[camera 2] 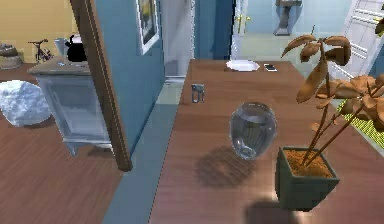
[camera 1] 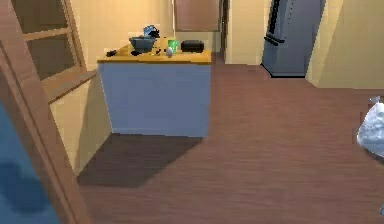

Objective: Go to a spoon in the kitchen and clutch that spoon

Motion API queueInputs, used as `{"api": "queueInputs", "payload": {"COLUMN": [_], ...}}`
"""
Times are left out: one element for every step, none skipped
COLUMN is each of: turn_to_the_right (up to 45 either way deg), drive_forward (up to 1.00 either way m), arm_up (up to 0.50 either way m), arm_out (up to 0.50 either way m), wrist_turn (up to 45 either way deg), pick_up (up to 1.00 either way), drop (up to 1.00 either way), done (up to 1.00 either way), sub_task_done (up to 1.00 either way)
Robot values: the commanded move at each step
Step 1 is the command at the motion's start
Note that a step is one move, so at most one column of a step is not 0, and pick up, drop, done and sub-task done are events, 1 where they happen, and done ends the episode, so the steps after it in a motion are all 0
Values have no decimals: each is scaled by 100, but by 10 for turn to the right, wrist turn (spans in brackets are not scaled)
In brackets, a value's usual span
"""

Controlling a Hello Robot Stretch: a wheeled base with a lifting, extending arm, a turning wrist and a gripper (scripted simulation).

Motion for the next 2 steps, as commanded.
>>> {"api": "queueInputs", "payload": {"turn_to_the_right": [0,420], "drive_forward": [20,0], "arm_up": [0,0], "arm_out": [0,0], "wrist_turn": [0,0], "pick_up": [0,0], "drop": [0,0], "done": [0,0], "sub_task_done": [0,0]}}
